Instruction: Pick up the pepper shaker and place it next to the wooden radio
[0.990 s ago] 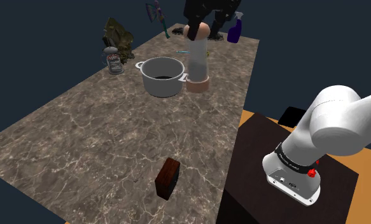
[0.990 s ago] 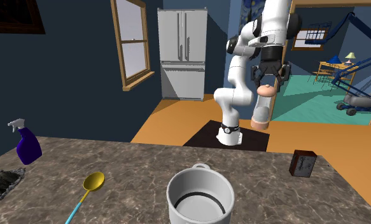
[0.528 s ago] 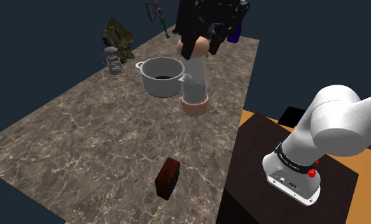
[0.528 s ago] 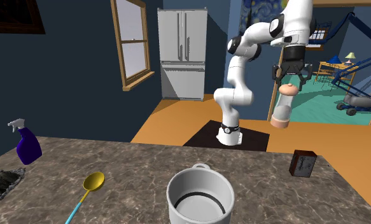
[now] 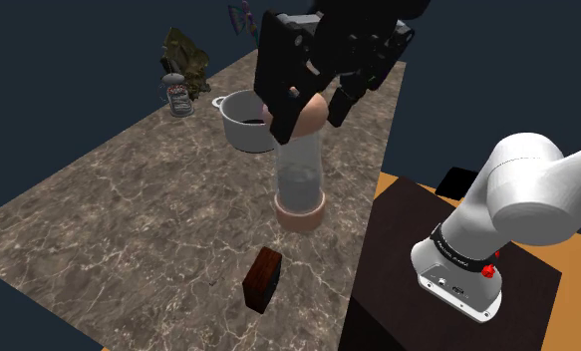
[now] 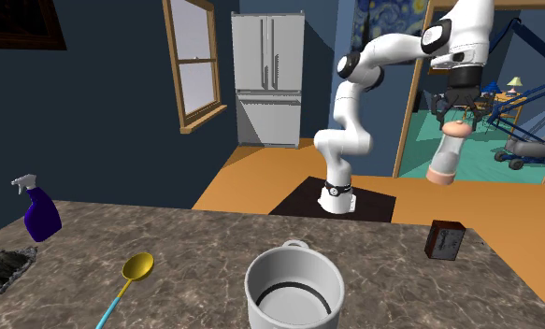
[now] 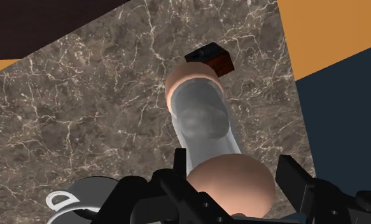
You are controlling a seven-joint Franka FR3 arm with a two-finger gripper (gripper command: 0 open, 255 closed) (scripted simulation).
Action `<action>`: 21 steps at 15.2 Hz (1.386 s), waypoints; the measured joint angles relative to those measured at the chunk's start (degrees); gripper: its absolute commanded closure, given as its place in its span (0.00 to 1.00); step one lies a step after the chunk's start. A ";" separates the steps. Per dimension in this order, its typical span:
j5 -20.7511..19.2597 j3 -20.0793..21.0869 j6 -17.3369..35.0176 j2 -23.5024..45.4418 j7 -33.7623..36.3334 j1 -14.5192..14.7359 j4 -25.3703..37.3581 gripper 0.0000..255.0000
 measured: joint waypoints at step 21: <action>0.85 22.57 4.35 8.05 19.30 -3.76 8.24 1.00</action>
